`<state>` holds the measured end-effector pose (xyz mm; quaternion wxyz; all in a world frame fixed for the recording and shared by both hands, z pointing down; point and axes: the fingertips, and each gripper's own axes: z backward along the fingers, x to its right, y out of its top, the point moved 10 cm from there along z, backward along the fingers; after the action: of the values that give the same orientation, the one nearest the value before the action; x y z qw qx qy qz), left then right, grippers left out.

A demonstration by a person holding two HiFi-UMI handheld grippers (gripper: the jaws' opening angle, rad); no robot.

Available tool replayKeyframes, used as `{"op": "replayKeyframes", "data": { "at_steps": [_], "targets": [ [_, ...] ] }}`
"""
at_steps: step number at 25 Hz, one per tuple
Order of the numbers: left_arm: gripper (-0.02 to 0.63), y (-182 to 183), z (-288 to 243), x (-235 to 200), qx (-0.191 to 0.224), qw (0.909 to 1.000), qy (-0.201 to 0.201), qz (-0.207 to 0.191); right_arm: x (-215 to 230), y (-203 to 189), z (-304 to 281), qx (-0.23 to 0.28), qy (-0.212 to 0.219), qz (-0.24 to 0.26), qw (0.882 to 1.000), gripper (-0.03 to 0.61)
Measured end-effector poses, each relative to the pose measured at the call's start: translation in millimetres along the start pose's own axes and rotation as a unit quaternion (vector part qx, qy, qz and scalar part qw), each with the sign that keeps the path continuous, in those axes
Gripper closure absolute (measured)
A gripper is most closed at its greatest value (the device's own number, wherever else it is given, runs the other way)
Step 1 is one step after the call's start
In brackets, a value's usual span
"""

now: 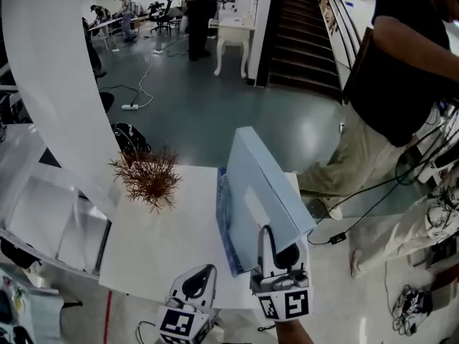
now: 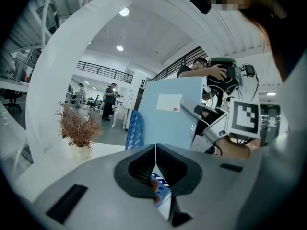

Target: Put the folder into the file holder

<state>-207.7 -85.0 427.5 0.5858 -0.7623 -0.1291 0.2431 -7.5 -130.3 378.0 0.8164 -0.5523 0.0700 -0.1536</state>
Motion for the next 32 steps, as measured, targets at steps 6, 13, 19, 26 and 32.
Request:
{"op": "replayKeyframes", "data": {
  "at_steps": [6, 13, 19, 26, 32],
  "targets": [
    [0.606, -0.4, -3.9, -0.3, -0.002, 1.0, 0.005, 0.003, 1.5, -4.4, -2.0, 0.002, 0.005, -0.004, 1.0, 0.446],
    [0.606, -1.0, -7.2, 4.4, -0.004, 1.0, 0.007, 0.005, 3.4, -11.3, 0.5, -0.004, 0.016, -0.003, 1.0, 0.446],
    [0.606, -1.5, -10.1, 6.4, -0.006, 0.9999, 0.007, 0.006, 5.2, -17.5, 1.4, -0.008, 0.023, -0.005, 1.0, 0.443],
    [0.606, -2.7, -11.7, 8.6, -0.008, 0.9999, 0.009, 0.008, 6.4, -27.2, 4.1, -0.023, 0.027, -0.007, 0.999, 0.442],
    [0.606, -6.1, -11.1, 9.0, -0.012, 0.9998, 0.011, 0.01, 7.8, -35.5, 8.5, -0.032, 0.027, -0.011, 0.999, 0.442]
  ]
}}
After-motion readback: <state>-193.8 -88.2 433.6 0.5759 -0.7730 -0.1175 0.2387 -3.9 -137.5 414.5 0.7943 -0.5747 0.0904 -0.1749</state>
